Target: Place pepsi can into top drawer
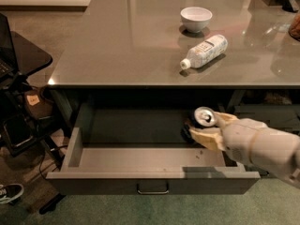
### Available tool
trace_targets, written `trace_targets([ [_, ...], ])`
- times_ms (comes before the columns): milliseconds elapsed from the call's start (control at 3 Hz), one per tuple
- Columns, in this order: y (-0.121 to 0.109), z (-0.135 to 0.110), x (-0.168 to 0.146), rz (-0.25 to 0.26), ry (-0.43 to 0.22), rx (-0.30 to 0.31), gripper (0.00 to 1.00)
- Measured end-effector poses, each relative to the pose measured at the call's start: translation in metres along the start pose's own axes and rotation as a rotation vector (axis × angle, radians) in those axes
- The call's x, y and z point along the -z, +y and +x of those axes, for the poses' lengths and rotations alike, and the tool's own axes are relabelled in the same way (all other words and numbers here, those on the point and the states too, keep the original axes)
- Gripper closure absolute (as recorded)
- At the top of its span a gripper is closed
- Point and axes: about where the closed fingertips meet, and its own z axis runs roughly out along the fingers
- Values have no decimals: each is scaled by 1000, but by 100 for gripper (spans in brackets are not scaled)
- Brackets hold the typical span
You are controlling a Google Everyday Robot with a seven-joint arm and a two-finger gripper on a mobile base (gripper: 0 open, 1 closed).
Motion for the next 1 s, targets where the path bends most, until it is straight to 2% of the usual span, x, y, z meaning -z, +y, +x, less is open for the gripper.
trace_targets([
  [333, 28, 6, -35, -102, 76, 78, 100],
  [667, 38, 1, -47, -132, 79, 101, 100],
  [1000, 42, 4, -57, -147, 82, 88, 100],
])
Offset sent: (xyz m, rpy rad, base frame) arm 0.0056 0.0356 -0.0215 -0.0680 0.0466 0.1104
